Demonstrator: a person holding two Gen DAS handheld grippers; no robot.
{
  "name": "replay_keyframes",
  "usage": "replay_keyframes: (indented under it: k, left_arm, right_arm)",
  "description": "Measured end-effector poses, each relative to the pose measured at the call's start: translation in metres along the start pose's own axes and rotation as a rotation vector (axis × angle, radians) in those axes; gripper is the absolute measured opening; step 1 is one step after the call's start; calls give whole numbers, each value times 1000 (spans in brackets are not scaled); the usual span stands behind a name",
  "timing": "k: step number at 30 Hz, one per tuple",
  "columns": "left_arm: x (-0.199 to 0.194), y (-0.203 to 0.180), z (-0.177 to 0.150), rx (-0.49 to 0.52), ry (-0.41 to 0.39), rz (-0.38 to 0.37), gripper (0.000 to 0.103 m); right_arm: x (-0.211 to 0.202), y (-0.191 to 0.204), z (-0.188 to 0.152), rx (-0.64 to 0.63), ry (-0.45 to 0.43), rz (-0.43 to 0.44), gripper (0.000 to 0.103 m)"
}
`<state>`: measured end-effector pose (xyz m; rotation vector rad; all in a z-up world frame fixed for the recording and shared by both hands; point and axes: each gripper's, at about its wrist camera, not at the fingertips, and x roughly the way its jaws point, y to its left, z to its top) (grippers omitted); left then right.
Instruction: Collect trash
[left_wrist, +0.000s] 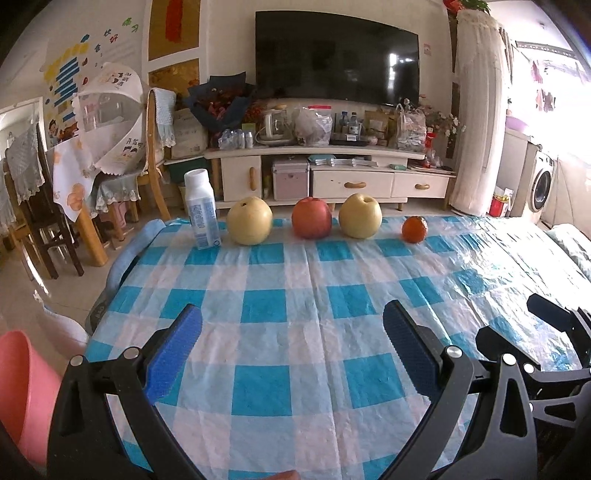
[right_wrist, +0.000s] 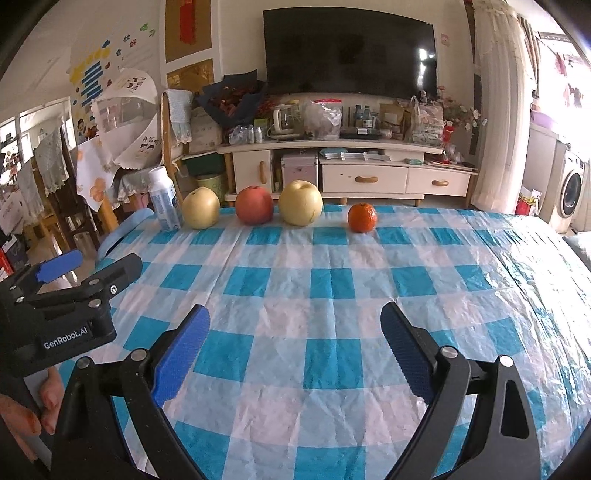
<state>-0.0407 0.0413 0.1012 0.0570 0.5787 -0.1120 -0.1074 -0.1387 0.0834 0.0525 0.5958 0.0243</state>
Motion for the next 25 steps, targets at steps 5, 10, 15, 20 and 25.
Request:
replay_keyframes:
  k: [5, 10, 15, 20, 25]
  left_arm:
    - [1, -3, -1, 15, 3, 9, 99]
    - [1, -4, -2, 17, 2, 12, 99]
    - [7, -6, -5, 24, 31, 17, 99]
    - [30, -4, -16, 0, 129, 52, 99]
    - [59, 1, -34, -47, 246, 68, 99]
  right_arm:
    - [1, -1, 0, 1, 3, 6, 93]
    - [3, 0, 1, -2, 10, 9, 93]
    - [10, 3, -1, -3, 30, 6, 93]
    - [20, 3, -5, 0, 60, 1, 93]
    - [35, 3, -13, -3, 107, -12, 93]
